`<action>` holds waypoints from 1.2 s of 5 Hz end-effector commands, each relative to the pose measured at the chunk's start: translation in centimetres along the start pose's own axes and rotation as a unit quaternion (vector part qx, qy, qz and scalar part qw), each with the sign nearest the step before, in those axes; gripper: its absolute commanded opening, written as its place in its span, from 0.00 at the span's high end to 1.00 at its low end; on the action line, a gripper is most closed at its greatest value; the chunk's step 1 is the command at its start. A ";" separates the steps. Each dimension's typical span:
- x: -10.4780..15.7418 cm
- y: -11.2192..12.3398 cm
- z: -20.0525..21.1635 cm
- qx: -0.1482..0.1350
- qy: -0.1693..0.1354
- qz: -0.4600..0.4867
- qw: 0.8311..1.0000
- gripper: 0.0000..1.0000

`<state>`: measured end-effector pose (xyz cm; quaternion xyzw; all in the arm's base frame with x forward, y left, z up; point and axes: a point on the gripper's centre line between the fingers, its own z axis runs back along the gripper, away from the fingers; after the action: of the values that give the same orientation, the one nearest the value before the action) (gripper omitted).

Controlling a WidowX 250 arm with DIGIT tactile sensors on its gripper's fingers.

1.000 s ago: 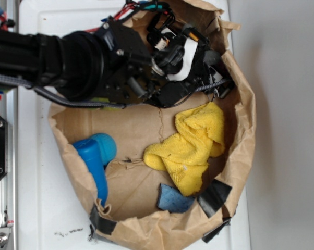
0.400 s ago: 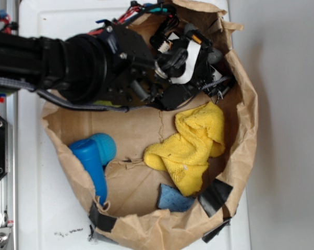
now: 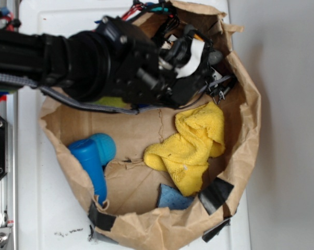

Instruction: Grab the gray animal.

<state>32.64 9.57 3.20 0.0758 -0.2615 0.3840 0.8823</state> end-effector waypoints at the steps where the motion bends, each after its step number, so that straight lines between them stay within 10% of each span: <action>1: 1.5 2.0 8.1 -0.003 0.168 0.000 0.986 1.00; 3: 1.0 1.4 11.0 -0.014 0.270 -0.022 0.963 1.00; 5: -0.9 -1.2 15.1 -0.073 0.250 -0.052 0.964 1.00; 6: -0.7 -2.2 18.4 -0.109 0.191 -0.044 0.975 1.00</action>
<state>26.84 0.39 16.48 -0.0770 -0.1019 0.3253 0.9369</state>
